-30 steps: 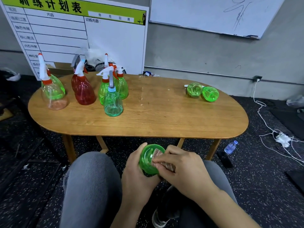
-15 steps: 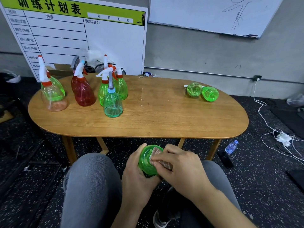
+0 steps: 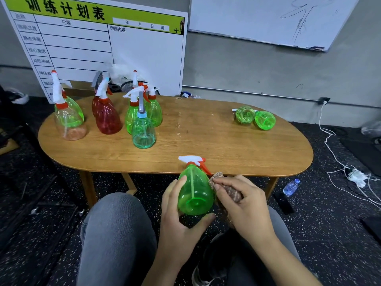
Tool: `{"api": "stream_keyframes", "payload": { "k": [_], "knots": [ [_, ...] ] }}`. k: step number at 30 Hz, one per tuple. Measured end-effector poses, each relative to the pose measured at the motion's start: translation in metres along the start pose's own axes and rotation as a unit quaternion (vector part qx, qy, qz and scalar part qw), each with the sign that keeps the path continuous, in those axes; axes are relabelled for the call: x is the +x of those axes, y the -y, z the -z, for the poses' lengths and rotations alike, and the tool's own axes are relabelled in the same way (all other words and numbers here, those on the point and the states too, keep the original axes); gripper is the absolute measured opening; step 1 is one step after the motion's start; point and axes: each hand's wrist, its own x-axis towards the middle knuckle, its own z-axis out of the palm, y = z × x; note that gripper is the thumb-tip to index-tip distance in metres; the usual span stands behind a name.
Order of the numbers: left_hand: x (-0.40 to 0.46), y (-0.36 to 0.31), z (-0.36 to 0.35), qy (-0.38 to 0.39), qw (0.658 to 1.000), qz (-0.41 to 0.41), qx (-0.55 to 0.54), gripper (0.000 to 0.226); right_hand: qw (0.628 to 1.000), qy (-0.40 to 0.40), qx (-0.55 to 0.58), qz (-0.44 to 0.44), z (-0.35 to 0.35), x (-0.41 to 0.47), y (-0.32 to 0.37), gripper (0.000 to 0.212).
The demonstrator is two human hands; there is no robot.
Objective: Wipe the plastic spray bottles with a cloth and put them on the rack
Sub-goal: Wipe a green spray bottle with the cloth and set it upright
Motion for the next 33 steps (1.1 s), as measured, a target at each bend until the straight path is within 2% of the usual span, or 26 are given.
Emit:
{"api": "stream_keyframes", "payload": {
  "k": [3, 5, 8, 10, 15, 20, 25, 33],
  "knots": [
    [0.000, -0.005, 0.002, 0.017, 0.999, 0.004, -0.038, 0.068, 1.000, 0.021, 0.003, -0.013, -0.003, -0.002, -0.003, 0.016],
    [0.002, -0.006, 0.001, 0.002, 0.999, 0.004, -0.039, 0.047, 0.999, 0.030, -0.003, -0.012, -0.006, -0.005, -0.005, 0.017],
    [0.003, -0.005, 0.000, -0.017, 1.000, 0.011, -0.022, 0.032, 0.999, 0.035, 0.017, -0.025, -0.013, -0.005, -0.008, 0.018],
    [0.006, -0.005, 0.001, -0.020, 0.999, 0.025, -0.033, 0.038, 0.998, 0.038, 0.043, -0.038, -0.018, -0.001, -0.010, 0.019],
    [0.036, -0.001, 0.002, -0.009, 0.992, 0.083, -0.097, 0.087, 0.995, 0.041, 0.073, -0.062, -0.030, 0.023, -0.022, 0.018],
    [0.083, 0.016, 0.001, 0.018, 0.989, 0.127, -0.077, 0.109, 0.993, 0.043, 0.069, -0.080, -0.049, 0.057, -0.046, 0.014],
    [0.127, 0.037, -0.001, 0.029, 0.993, 0.112, 0.022, 0.108, 0.989, 0.049, 0.087, -0.110, -0.066, 0.086, -0.075, 0.016],
    [0.185, 0.061, -0.019, 0.003, 0.993, 0.089, 0.080, 0.100, 0.986, 0.035, 0.097, -0.132, -0.091, 0.133, -0.113, 0.014]
  ]
}}
